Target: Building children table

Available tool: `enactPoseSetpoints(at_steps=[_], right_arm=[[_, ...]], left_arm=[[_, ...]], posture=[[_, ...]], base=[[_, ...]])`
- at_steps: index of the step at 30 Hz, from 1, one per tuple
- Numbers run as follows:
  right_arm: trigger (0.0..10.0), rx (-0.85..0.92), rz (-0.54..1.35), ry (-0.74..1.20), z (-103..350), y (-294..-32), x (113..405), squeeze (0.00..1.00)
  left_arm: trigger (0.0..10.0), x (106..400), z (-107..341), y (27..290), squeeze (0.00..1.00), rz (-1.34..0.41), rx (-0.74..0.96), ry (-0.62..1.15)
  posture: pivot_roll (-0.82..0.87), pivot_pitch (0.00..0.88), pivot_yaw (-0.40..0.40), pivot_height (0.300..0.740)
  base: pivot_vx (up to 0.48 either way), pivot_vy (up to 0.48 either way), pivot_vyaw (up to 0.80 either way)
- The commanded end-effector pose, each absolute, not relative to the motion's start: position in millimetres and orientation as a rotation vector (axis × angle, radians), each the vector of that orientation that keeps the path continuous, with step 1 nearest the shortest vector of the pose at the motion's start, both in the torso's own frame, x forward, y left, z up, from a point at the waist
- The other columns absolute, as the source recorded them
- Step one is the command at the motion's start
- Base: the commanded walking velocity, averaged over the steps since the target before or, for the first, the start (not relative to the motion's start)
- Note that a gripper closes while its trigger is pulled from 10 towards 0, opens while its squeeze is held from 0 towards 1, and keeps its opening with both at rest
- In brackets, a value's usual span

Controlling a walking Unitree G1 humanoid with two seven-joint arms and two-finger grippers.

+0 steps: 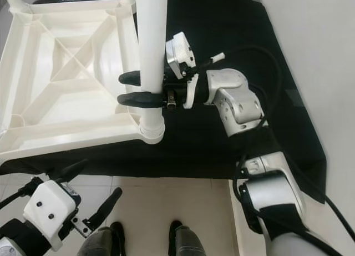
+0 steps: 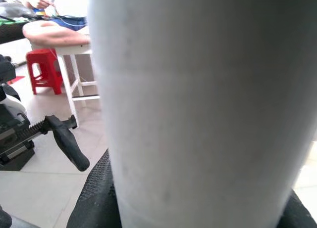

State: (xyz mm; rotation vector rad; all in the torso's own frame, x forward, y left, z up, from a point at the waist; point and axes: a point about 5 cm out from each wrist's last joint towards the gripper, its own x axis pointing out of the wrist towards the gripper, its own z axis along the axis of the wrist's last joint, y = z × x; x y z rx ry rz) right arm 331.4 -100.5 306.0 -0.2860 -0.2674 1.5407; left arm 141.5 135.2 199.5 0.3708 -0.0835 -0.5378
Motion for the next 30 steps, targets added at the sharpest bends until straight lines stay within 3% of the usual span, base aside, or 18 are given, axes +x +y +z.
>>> enactPoseSetpoints(at_steps=[1,7,18,20,22,23,25,30], right_arm=[[10.0,-0.289,1.488,-0.1,276.4,-106.7,335.8,0.0],[10.0,-0.288,1.428,-0.087,272.7,-104.7,336.5,0.0],[10.0,-0.244,1.12,-0.044,263.4,-109.4,342.9,0.0],[10.0,-0.234,1.03,-0.04,258.7,-110.8,341.5,0.0],[10.0,-0.261,0.744,-0.015,245.1,-117.6,340.6,0.0],[10.0,-0.261,0.744,-0.015,245.1,-117.6,340.6,0.0],[10.0,-0.248,0.404,0.001,226.6,-123.6,324.8,0.0],[10.0,-0.148,0.28,0.002,215.7,-111.5,305.8,0.0]], left_arm=[[10.0,139.8,198.0,134.4,0.0,-0.541,0.358,-0.068],[10.0,140.6,198.4,134.4,0.0,-0.538,0.361,-0.069],[10.0,141.2,198.5,133.7,0.0,-0.535,0.361,-0.071],[10.0,141.3,198.5,133.7,0.0,-0.534,0.362,-0.072],[10.0,141.6,198.3,133.5,0.0,-0.532,0.363,-0.07],[10.0,141.6,198.3,133.5,0.0,-0.532,0.363,-0.07],[10.0,142.6,198.2,133.8,0.0,-0.527,0.367,-0.071],[10.0,146.1,197.0,134.5,0.0,-0.522,0.376,-0.073]], posture=[[0.05,0.358,-0.079,0.74],[0.05,0.359,-0.079,0.74],[0.04,0.358,-0.088,0.74],[0.04,0.358,-0.088,0.74],[0.03,0.353,-0.103,0.74],[0.03,0.353,-0.103,0.74],[0.03,0.349,-0.107,0.74],[0.03,0.337,-0.093,0.74]], base=[[0.0,0.0,0.0],[0.0,0.0,0.0],[0.0,0.0,0.0],[0.0,0.0,0.0],[0.0,0.0,0.0],[0.0,0.0,0.0],[0.0,0.0,0.0],[0.0,0.0,0.0]])
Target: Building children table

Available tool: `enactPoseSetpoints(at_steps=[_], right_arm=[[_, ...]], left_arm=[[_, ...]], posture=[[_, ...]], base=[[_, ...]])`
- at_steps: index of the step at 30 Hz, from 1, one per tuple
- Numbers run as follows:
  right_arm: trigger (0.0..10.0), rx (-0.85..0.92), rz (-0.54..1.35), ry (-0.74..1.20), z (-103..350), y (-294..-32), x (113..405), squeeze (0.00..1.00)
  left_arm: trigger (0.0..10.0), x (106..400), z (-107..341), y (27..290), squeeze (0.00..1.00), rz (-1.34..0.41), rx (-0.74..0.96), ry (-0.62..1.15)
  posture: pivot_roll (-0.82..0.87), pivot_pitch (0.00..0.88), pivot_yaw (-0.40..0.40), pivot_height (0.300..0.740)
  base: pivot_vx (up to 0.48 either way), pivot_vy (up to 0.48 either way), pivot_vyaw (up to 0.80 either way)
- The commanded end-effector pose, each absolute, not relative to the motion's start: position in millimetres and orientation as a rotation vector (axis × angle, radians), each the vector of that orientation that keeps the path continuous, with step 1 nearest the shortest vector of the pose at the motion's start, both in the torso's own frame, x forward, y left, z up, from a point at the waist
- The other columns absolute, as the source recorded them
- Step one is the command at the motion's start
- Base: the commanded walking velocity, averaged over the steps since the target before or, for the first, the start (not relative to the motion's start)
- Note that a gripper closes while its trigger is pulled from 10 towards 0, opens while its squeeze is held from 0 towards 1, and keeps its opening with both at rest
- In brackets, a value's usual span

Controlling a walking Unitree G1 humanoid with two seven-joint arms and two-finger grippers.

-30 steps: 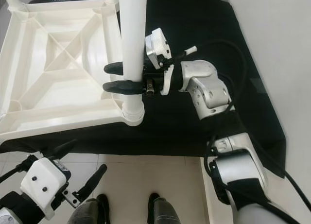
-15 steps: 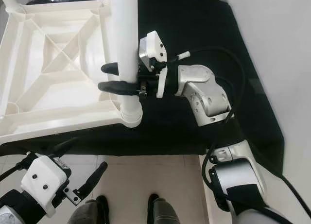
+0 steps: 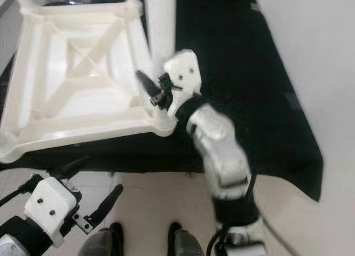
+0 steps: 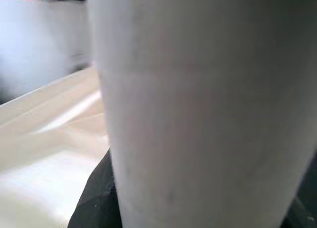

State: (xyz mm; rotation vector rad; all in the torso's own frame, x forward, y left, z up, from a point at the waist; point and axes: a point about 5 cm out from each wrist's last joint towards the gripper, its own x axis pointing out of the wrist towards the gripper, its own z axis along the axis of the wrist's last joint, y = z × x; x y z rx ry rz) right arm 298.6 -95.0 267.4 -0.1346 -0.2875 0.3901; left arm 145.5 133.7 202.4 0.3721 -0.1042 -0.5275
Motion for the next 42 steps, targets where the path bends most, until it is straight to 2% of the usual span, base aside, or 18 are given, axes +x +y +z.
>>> enactPoseSetpoints(at_steps=[1,4,15,16,19,22,30,31,32,37,40,42], right_arm=[[10.0,-0.136,0.272,-0.003,216.0,-108.6,305.2,0.0],[10.0,-0.107,0.292,-0.019,217.2,-94.6,304.8,0.0],[10.0,-0.076,0.224,0.001,216.6,-87.1,303.4,0.0],[10.0,-0.062,0.225,0.006,217.5,-85.7,306.3,0.0],[10.0,-0.045,0.224,0.006,219.2,-84.0,308.9,0.0],[10.0,-0.016,0.249,-0.005,222.7,-76.3,312.9,0.0],[10.0,-0.005,0.285,-0.007,223.1,-66.5,312.9,0.0],[10.0,-0.005,0.285,-0.007,223.1,-66.5,312.9,0.0],[10.0,0.004,0.298,-0.016,225.2,-63.2,312.4,0.0],[10.0,0.007,0.321,-0.027,226.9,-57.8,310.9,0.0],[10.0,0.008,0.35,-0.04,228.8,-51.1,307.9,0.0],[10.0,0.011,0.355,-0.043,229.3,-49.7,307.2,0.0]], left_arm=[[10.0,146.9,196.7,134.5,0.0,-0.521,0.377,-0.074],[10.0,150.9,198.3,136.2,0.0,-0.509,0.379,-0.082],[10.0,165.7,211.3,142.0,0.0,-0.46,0.361,-0.144],[10.0,180.8,224.9,145.9,0.0,-0.447,0.386,-0.213],[10.0,196.7,242.3,148.3,0.0,-0.448,0.405,-0.287],[10.0,231.5,292.0,145.2,0.0,-0.504,0.39,-0.466],[10.0,267.0,345.0,131.9,0.0,-0.609,0.326,-0.615],[10.0,267.0,345.0,131.9,0.0,-0.609,0.326,-0.615],[10.0,277.6,358.0,121.7,0.0,-0.694,0.254,-0.618],[10.0,285.4,365.3,110.6,0.0,-0.802,0.187,-0.6],[10.0,289.3,373.6,96.8,0.0,-0.96,0.088,-0.59],[10.0,290.7,378.1,92.8,0.0,-1.002,0.059,-0.588]], posture=[[0.03,0.337,-0.093,0.74],[0.04,0.318,-0.088,0.74],[0.05,0.286,-0.078,0.74],[0.05,0.25,-0.064,0.74],[0.05,0.241,-0.059,0.74],[0.05,0.222,-0.046,0.74],[0.05,0.198,-0.032,0.74],[0.05,0.198,-0.032,0.74],[0.05,0.194,-0.029,0.74],[0.05,0.191,-0.024,0.74],[0.05,0.195,-0.019,0.74],[0.04,0.196,-0.018,0.74]], base=[[0.0,0.0,0.0],[0.0,0.0,0.0],[0.0,0.0,0.0],[0.0,0.0,0.0],[0.0,0.0,0.0],[0.0,0.0,0.0],[0.0,0.0,0.0],[0.0,0.0,0.0],[0.0,0.0,0.0],[0.0,0.0,0.0],[0.0,0.0,0.0],[0.0,0.0,0.0]])
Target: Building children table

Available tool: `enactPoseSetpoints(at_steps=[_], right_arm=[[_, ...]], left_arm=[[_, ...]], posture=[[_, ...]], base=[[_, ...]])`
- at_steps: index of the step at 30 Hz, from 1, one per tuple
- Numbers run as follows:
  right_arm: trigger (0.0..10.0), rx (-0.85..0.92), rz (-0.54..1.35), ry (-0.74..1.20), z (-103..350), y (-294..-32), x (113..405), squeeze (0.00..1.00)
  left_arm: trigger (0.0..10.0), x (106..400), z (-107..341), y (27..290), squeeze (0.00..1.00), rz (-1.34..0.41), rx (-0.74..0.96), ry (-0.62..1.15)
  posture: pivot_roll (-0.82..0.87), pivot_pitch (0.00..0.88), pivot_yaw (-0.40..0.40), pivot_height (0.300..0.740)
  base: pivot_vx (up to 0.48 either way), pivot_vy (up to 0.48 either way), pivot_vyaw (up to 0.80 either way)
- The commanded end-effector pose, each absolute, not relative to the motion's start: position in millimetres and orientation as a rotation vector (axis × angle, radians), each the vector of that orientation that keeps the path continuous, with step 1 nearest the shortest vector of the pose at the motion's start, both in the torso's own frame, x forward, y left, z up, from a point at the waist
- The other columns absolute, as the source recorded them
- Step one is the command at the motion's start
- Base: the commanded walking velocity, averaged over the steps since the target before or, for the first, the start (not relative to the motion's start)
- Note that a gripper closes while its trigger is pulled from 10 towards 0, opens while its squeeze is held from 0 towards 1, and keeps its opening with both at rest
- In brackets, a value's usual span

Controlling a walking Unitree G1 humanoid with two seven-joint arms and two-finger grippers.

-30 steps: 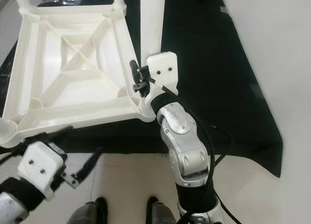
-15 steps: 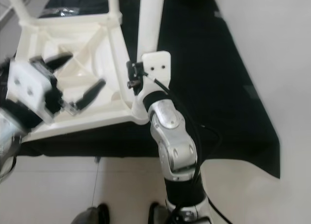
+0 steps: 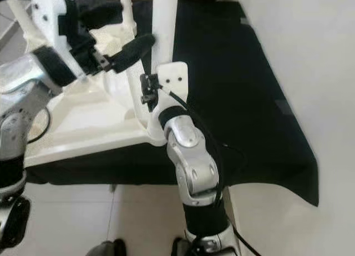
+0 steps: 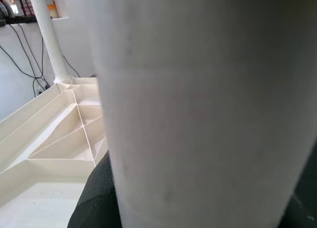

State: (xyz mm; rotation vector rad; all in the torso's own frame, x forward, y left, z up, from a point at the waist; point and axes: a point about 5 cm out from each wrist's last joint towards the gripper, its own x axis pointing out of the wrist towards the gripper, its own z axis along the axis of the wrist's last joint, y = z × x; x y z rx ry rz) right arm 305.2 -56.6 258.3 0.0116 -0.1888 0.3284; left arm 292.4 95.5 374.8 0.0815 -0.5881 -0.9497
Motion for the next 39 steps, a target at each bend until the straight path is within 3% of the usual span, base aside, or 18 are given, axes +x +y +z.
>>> enactPoseSetpoints(at_steps=[1,11,12,14,15,16,33,34,39], right_arm=[[10.0,0.014,0.361,-0.046,229.9,-48.4,306.5,0.0],[10.0,0.016,0.407,-0.093,236.6,-41.1,303.8,0.0],[10.0,0.015,0.412,-0.1,237.4,-40.3,303.3,0.0],[10.0,0.014,0.414,-0.104,237.9,-39.9,303.0,0.0],[10.0,0.012,0.418,-0.109,238.4,-39.3,302.7,0.0],[10.0,0.012,0.422,-0.115,239.0,-38.5,302.3,0.0],[10.0,-0.012,0.493,-0.161,243.2,-33.0,300.3,0.0],[10.0,-0.007,0.537,-0.163,243.8,-32.1,299.7,1.0],[10.0,-0.01,0.589,-0.182,247.1,-35.1,302.1,1.0]], left_arm=[[10.0,292.3,383.3,89.0,0.0,-1.026,0.054,-0.593],[10.0,304.3,396.9,71.0,0.0,-1.133,0.104,-0.543],[7.8,305.6,397.8,69.9,0.0,-1.14,0.105,-0.532],[7.8,306.5,398.4,69.4,0.0,-1.143,0.104,-0.524],[3.3,307.9,398.6,68.8,0.0,-1.148,0.091,-0.506],[0.0,309.0,398.4,68.1,0.0,-1.154,0.074,-0.485],[0.0,302.3,396.1,62.7,0.0,-1.238,0.047,-0.397],[0.0,302.0,395.5,62.7,0.0,-1.238,0.045,-0.393],[0.0,301.5,394.7,62.8,0.0,-1.232,0.053,-0.395]], posture=[[0.04,0.198,-0.016,0.74],[0.05,0.2,-0.013,0.74],[0.05,0.2,-0.013,0.74],[0.05,0.2,-0.013,0.74],[0.05,0.2,-0.011,0.74],[0.05,0.2,-0.011,0.74],[0.05,0.198,-0.017,0.74],[0.05,0.198,-0.018,0.74],[0.05,0.202,-0.02,0.74]], base=[[0.0,0.0,0.0],[0.0,0.0,0.0],[0.0,0.0,0.0],[0.0,0.0,0.0],[0.0,0.0,0.0],[0.0,0.0,0.0],[0.0,0.0,0.0],[0.0,0.0,0.0],[0.0,0.0,0.0]])
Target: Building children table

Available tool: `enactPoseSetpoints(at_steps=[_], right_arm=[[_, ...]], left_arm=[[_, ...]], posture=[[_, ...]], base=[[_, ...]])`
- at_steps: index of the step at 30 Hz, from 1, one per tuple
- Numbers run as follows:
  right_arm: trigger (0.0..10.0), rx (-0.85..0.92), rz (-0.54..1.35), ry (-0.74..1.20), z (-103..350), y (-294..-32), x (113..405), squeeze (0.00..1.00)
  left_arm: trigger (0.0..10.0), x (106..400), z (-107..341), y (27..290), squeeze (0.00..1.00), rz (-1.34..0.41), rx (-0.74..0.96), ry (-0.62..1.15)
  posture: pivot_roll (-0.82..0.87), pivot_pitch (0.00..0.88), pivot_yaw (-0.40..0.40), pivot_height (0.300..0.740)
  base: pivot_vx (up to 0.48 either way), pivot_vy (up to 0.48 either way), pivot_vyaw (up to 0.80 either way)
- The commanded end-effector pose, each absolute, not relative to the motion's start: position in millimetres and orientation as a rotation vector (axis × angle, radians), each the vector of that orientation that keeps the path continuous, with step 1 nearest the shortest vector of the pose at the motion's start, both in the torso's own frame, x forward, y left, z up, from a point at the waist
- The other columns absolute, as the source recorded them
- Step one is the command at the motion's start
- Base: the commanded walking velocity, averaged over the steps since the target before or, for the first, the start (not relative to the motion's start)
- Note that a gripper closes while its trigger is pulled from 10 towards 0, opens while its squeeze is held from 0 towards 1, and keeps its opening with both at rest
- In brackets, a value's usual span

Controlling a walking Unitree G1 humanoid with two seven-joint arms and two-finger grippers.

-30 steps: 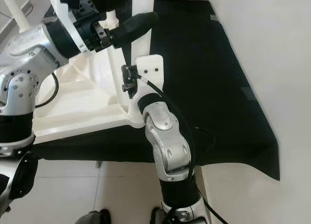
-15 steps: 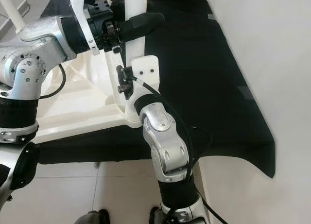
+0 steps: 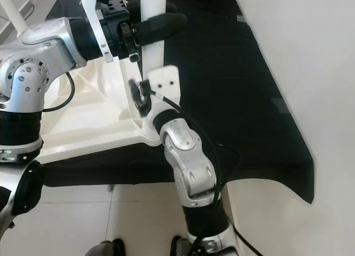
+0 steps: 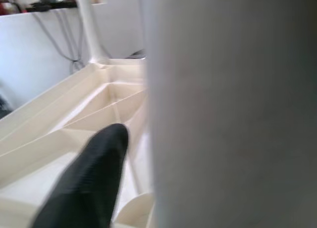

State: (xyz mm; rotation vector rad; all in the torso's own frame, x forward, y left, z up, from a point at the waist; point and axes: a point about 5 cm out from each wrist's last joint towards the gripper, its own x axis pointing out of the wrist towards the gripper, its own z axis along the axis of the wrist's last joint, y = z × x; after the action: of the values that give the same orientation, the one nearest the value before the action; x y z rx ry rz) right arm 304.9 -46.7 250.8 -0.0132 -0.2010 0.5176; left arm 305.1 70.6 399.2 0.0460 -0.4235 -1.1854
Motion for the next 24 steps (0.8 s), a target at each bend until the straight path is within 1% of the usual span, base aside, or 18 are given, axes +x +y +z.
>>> enactPoseSetpoints(at_steps=[1,2,4,5,6,8,9,11,12,13,14,15,16,18,19,20,21,24], right_arm=[[10.0,0.005,0.648,-0.191,249.8,-35.5,302.9,1.0],[10.0,0.0,0.732,-0.202,253.5,-38.9,305.4,1.0],[10.0,0.0,0.732,-0.202,253.5,-38.9,305.4,1.0],[10.0,-0.012,0.837,-0.222,258.3,-45.0,308.3,1.0],[10.0,-0.012,0.837,-0.222,258.3,-45.0,308.3,1.0],[10.0,-0.047,1.034,-0.244,266.4,-61.8,318.3,0.0],[10.0,-0.047,1.034,-0.244,266.4,-61.8,318.3,0.0],[10.0,-0.085,1.186,-0.245,273.6,-71.3,325.8,0.0],[10.0,-0.085,1.186,-0.245,273.6,-71.3,325.8,0.0],[10.0,-0.089,1.266,-0.233,276.2,-72.6,326.6,0.0],[10.0,-0.089,1.266,-0.233,276.2,-72.6,326.6,0.0],[10.0,-0.085,1.366,-0.225,278.7,-72.5,325.4,0.0],[10.0,-0.085,1.366,-0.225,278.7,-72.5,325.4,0.0],[10.0,-0.044,1.539,-0.215,282.4,-72.1,322.3,0.0],[10.0,-0.044,1.539,-0.215,282.4,-72.1,322.3,0.0],[4.5,-0.042,1.592,-0.206,282.4,-71.5,323.3,0.0],[0.0,-0.062,1.628,-0.194,281.0,-70.1,324.7,0.0],[0.0,-0.082,1.666,-0.186,279.9,-69.6,326.8,0.0]], left_arm=[[0.0,301.2,394.6,62.7,0.0,-1.233,0.053,-0.395],[0.0,300.6,394.4,62.4,0.0,-1.235,0.052,-0.395],[0.0,300.6,394.4,62.4,0.0,-1.235,0.052,-0.395],[0.0,299.5,393.6,61.8,0.0,-1.24,0.056,-0.395],[0.0,299.5,393.6,61.8,0.0,-1.24,0.056,-0.395],[0.0,297.3,391.7,60.2,0.0,-1.25,0.058,-0.392],[0.0,297.3,391.7,60.2,0.0,-1.25,0.058,-0.392],[0.0,295.9,391.2,59.2,0.0,-1.258,0.056,-0.388],[0.0,295.9,391.2,59.2,0.0,-1.258,0.056,-0.388],[0.0,295.3,391.3,58.9,0.0,-1.26,0.053,-0.386],[0.0,295.3,391.3,58.9,0.0,-1.26,0.053,-0.386],[0.0,294.7,391.7,58.8,0.0,-1.264,0.051,-0.386],[0.0,294.7,391.7,58.8,0.0,-1.264,0.051,-0.386],[0.0,293.4,392.0,59.9,0.0,-1.269,0.048,-0.386],[0.0,293.4,392.0,59.9,0.0,-1.269,0.048,-0.386],[0.0,292.8,391.9,61.2,0.0,-1.272,0.047,-0.386],[0.0,291.9,391.9,63.2,0.0,-1.274,0.047,-0.388],[0.0,291.2,391.9,65.1,0.0,-1.274,0.046,-0.389]], posture=[[0.05,0.203,-0.02,0.74],[0.05,0.208,-0.021,0.74],[0.05,0.208,-0.021,0.74],[0.05,0.21,-0.023,0.74],[0.05,0.21,-0.023,0.74],[0.05,0.219,-0.023,0.74],[0.05,0.219,-0.023,0.74],[0.06,0.227,-0.021,0.74],[0.06,0.227,-0.021,0.74],[0.06,0.231,-0.019,0.74],[0.06,0.231,-0.019,0.74],[0.07,0.232,-0.018,0.74],[0.07,0.232,-0.018,0.74],[0.07,0.236,-0.016,0.74],[0.07,0.236,-0.016,0.74],[0.07,0.236,-0.016,0.74],[0.07,0.239,-0.015,0.74],[0.07,0.239,-0.015,0.74]], base=[[0.0,0.0,0.0],[0.0,0.0,0.0],[0.0,0.0,0.0],[0.0,0.0,0.0],[0.0,0.0,0.0],[0.0,0.0,0.0],[0.0,0.0,0.0],[0.0,0.0,0.0],[0.0,0.0,0.0],[0.0,0.0,0.0],[0.0,0.0,0.0],[0.0,0.0,0.0],[0.0,0.0,0.0],[0.0,0.0,0.0],[0.0,0.0,0.0],[0.0,0.0,0.0],[0.0,0.0,0.0],[0.0,0.0,0.0]])
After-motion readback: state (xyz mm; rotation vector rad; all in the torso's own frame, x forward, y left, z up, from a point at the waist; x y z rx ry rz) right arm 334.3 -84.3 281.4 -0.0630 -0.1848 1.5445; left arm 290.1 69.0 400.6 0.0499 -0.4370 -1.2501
